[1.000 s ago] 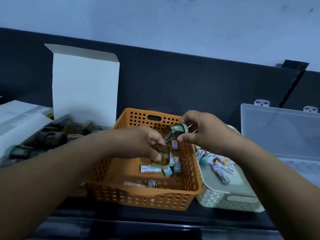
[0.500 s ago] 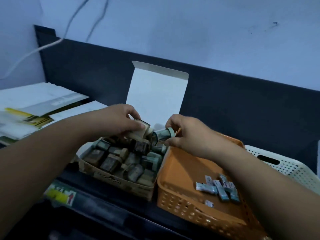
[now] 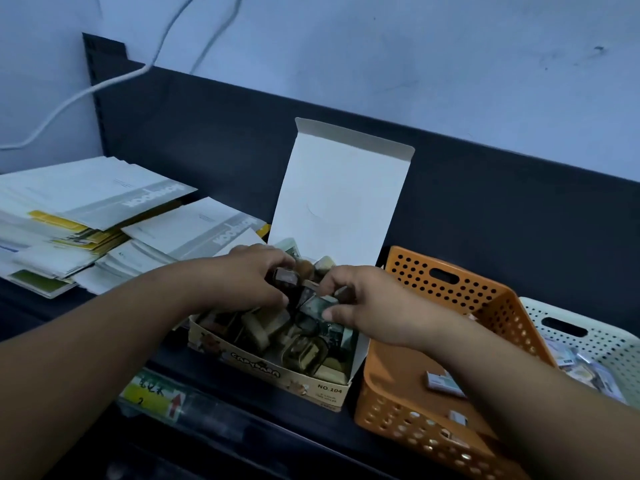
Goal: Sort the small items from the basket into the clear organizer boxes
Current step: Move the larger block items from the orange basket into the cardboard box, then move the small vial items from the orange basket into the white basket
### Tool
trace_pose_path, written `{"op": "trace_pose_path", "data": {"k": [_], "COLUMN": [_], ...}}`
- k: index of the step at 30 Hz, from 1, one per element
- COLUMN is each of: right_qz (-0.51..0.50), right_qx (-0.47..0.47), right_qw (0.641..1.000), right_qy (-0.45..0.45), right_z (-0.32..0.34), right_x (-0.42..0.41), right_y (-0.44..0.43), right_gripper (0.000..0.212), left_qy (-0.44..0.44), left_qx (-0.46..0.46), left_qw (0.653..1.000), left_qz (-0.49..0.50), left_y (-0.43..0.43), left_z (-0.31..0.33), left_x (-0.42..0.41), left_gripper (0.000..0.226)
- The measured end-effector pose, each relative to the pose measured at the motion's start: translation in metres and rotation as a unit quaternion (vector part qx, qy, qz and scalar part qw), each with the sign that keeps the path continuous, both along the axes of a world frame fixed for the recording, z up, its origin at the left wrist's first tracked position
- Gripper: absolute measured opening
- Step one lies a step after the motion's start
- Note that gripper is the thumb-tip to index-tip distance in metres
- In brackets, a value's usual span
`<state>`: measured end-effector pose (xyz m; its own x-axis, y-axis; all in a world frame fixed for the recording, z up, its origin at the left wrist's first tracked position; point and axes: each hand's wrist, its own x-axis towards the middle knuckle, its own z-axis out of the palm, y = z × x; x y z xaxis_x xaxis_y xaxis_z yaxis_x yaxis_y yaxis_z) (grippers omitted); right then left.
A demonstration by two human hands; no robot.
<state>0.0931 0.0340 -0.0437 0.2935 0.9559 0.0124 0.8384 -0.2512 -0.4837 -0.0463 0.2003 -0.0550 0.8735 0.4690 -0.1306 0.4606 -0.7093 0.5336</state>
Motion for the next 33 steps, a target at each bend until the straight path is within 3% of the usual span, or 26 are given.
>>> {"op": "trace_pose_path", "data": {"k": [3, 7, 14, 20, 25, 33], "right_qz": [0.002, -0.014, -0.086, -0.137, -0.129, -0.093], "right_qx": [-0.002, 0.02, 0.053, -0.033, -0.122, -0.223], "right_qw": [1.0, 1.0, 0.995, 0.99, 0.984, 0.968], "right_qy": [-0.017, 0.007, -0.007, -0.017, 0.02, -0.072], "right_z": [-0.003, 0.003, 0.02, 0.018, 0.003, -0.024], "right_x": [-0.006, -0.005, 0.027, 0.053, 0.06, 0.067], "right_y": [0.0, -0.007, -0.047, -0.091, -0.109, -0.113], "right_gripper": [0.024, 0.026, 0.023, 0.023, 0.03, 0.041], "left_qy": [0.02, -0.018, -0.064, -0.082, -0.064, -0.007], "left_qx": [-0.026, -0.06, -0.023, -0.037, 0.023, 0.106], "left_qw": [0.998, 0.997, 0.996, 0.988, 0.981, 0.976], "left_qz": [-0.044, -0.05, -0.061, -0.127, -0.181, -0.188], "left_y": [-0.002, -0.007, -0.031, -0.072, -0.099, -0.104], "left_z": [-0.003, -0.001, 0.013, 0.019, 0.011, -0.008], "left_x": [0.004, 0.011, 0.032, 0.067, 0.097, 0.113], "left_gripper": [0.075, 0.07, 0.068, 0.066, 0.07, 0.077]}}
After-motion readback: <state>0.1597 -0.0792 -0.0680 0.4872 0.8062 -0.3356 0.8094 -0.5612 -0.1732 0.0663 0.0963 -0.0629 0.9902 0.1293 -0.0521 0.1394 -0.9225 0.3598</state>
